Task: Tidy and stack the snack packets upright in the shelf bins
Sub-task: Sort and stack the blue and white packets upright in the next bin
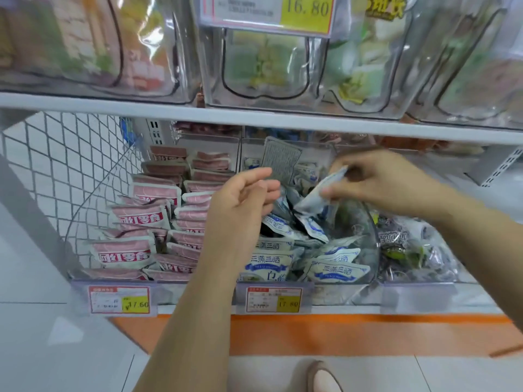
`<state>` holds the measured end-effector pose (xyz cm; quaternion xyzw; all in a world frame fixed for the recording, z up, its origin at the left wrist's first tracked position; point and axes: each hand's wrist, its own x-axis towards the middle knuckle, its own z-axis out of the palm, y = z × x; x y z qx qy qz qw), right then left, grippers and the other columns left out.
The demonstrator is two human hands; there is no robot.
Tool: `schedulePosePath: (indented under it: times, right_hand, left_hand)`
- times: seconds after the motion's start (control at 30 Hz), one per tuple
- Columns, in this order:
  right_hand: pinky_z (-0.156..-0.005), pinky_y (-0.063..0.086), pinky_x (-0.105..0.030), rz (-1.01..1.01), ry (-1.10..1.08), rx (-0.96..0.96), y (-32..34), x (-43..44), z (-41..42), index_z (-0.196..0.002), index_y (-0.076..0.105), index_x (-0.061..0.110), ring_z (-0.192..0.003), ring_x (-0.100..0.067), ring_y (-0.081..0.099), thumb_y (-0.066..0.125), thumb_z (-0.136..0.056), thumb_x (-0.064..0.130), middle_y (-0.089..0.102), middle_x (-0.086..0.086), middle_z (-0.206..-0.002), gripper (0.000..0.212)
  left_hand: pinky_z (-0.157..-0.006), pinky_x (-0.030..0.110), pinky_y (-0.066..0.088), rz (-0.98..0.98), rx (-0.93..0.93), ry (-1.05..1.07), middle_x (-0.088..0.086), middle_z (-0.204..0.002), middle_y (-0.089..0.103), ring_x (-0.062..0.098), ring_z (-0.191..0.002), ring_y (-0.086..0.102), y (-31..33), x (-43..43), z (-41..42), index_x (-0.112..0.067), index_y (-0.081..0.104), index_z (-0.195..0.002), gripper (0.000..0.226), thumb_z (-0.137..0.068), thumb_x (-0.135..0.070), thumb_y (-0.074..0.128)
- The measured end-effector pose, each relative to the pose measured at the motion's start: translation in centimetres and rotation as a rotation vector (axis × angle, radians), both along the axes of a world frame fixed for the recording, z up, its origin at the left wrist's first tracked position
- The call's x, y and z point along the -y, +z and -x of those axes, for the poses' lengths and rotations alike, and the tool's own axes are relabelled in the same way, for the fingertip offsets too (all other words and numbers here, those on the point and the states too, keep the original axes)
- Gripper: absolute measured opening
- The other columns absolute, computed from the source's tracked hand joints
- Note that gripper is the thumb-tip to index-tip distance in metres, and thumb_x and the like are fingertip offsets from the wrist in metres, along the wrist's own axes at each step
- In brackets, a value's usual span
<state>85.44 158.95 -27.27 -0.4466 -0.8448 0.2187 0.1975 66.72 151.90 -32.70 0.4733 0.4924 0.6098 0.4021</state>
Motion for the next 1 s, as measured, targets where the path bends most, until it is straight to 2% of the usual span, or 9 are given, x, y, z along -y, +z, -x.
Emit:
schedulePosePath:
  times: [0.1,0.2,0.33,0.5,0.6,0.67,0.73,0.83,1.0]
  right_hand:
    - [-0.068,0.046,-0.022,-0.044,-0.04,-0.459,-1.5,2.6,-0.6,-0.07,0.067,0.018,-0.071,-0.005,0.059,0.08,-0.07,0.026,0.067,0.004,-0.078,0.015]
    - [-0.071,0.047,-0.021,-0.112,0.021,-0.453,-4.1,3.8,0.1,-0.068,0.067,0.029,-0.084,-0.008,0.061,0.075,-0.068,0.034,0.062,0.016,-0.088,0.009]
    - [-0.074,0.042,-0.007,-0.118,0.135,-0.331,-3.9,4.5,1.3,-0.075,0.071,0.016,-0.085,0.004,0.059,0.076,-0.073,0.016,0.061,0.006,-0.095,0.005]
    - [-0.084,0.049,-0.015,0.051,0.113,-0.33,-1.8,2.6,1.2,-0.088,0.074,0.017,-0.09,-0.005,0.065,0.074,-0.075,0.027,0.068,0.005,-0.099,0.016]
    - [-0.077,0.049,-0.02,0.047,0.085,0.153,-2.5,-0.3,1.3,-0.093,0.074,0.02,-0.078,-0.003,0.064,0.071,-0.081,0.024,0.071,0.007,-0.093,0.013]
    - [-0.081,0.047,-0.026,-0.012,0.172,0.473,-3.5,-1.8,2.1,-0.106,0.07,0.023,-0.086,-0.007,0.06,0.068,-0.083,0.029,0.065,0.005,-0.107,0.023]
    - [-0.082,0.046,-0.029,-0.094,0.198,0.667,-4.2,-2.7,3.2,-0.12,0.062,0.03,-0.101,-0.014,0.055,0.066,-0.084,0.038,0.055,0.002,-0.118,0.037]
    - [-0.077,0.048,-0.03,-0.22,0.151,0.771,-3.9,-2.9,4.6,-0.124,0.057,0.031,-0.104,-0.018,0.056,0.062,-0.084,0.048,0.054,0.003,-0.11,0.044]
    - [-0.064,0.039,-0.024,-0.295,0.161,0.751,-4.6,-2.2,4.9,-0.1,0.067,0.031,-0.086,-0.012,0.059,0.061,-0.078,0.06,0.062,0.011,-0.099,0.036]
  left_hand:
    - [-0.084,0.023,0.054,0.015,0.013,0.069,-0.01,-0.097,0.069,0.0,-0.09,0.066,0.1,0.0,-0.4,-0.032,0.059,-0.101,0.024,-0.097,-0.013,0.046]
    - [-0.086,0.029,0.054,0.088,0.057,0.133,-0.008,-0.105,0.067,0.003,-0.091,0.065,0.2,0.1,-0.8,-0.024,0.061,-0.111,0.019,-0.096,-0.025,0.05]
    - [-0.078,0.039,0.055,0.249,0.411,-0.148,0.01,-0.103,0.071,0.024,-0.091,0.07,0.6,0.5,-1.1,-0.011,0.061,-0.114,0.029,-0.094,-0.029,0.053]
    - [-0.071,0.044,0.058,0.15,0.4,0.108,0.004,-0.099,0.073,0.023,-0.086,0.071,-0.1,-0.3,0.6,-0.017,0.06,-0.11,0.019,-0.092,-0.014,0.058]
    - [-0.066,0.038,0.057,0.104,0.285,0.233,-0.002,-0.092,0.071,0.02,-0.084,0.071,-0.5,-0.5,1.5,-0.017,0.058,-0.102,0.011,-0.091,-0.017,0.06]
    - [-0.056,0.03,0.054,0.086,0.243,0.278,-0.001,-0.089,0.07,0.018,-0.08,0.07,-0.7,-0.6,2.0,-0.014,0.057,-0.101,0.011,-0.091,-0.018,0.06]
    - [-0.059,0.034,0.056,0.076,0.262,0.309,0.002,-0.093,0.071,0.02,-0.082,0.071,-0.8,-0.8,2.4,-0.014,0.057,-0.103,0.012,-0.091,-0.017,0.06]
    - [-0.068,0.041,0.057,0.051,0.304,0.37,0.002,-0.098,0.071,0.021,-0.085,0.071,-0.8,-1.1,3.0,-0.017,0.059,-0.106,0.015,-0.091,-0.015,0.06]
    - [-0.073,0.048,0.057,0.066,0.329,0.438,-0.004,-0.092,0.07,0.017,-0.079,0.07,-0.9,-1.1,3.6,-0.022,0.059,-0.099,0.009,-0.091,-0.017,0.06]
